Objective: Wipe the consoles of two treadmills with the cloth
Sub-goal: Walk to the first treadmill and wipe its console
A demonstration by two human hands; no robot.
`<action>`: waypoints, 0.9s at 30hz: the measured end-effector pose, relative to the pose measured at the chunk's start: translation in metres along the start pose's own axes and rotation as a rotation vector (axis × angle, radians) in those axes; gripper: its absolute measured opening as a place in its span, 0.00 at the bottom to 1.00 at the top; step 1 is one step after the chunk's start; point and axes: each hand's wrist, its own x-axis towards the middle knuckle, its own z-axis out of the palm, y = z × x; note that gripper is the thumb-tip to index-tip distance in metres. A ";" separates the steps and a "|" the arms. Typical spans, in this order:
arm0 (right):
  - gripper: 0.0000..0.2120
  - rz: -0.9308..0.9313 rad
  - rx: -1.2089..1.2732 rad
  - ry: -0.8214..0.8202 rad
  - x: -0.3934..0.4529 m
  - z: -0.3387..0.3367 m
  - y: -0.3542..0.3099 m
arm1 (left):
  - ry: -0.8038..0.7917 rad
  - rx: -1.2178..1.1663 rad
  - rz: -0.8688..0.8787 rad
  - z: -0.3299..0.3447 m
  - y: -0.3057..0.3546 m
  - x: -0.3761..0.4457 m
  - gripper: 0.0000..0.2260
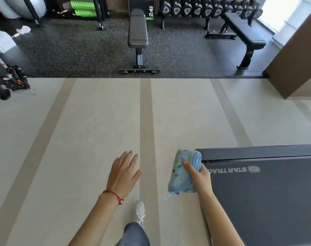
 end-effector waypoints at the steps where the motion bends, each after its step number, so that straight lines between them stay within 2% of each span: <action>1: 0.11 0.004 0.006 0.015 0.015 0.008 -0.008 | -0.002 -0.009 0.006 -0.003 -0.007 0.021 0.31; 4: 0.11 0.016 0.021 0.044 0.056 0.030 -0.035 | 0.025 0.004 0.035 -0.015 -0.028 0.083 0.25; 9: 0.11 0.032 0.067 0.097 0.122 0.052 -0.072 | 0.018 0.021 0.083 -0.026 -0.044 0.175 0.26; 12: 0.10 0.041 0.085 0.125 0.169 0.056 -0.092 | 0.015 0.011 0.118 -0.022 -0.043 0.229 0.30; 15: 0.07 0.019 0.082 0.143 0.223 0.057 -0.118 | 0.020 -0.008 0.139 -0.015 -0.036 0.295 0.25; 20: 0.04 -0.016 0.092 0.144 0.316 0.048 -0.175 | 0.006 -0.006 0.167 -0.020 -0.012 0.410 0.24; 23: 0.05 -0.020 0.094 0.157 0.366 0.039 -0.211 | 0.005 -0.002 0.199 -0.026 0.003 0.469 0.25; 27: 0.04 -0.023 0.116 0.181 0.421 0.032 -0.248 | -0.015 0.005 0.259 -0.032 0.022 0.543 0.32</action>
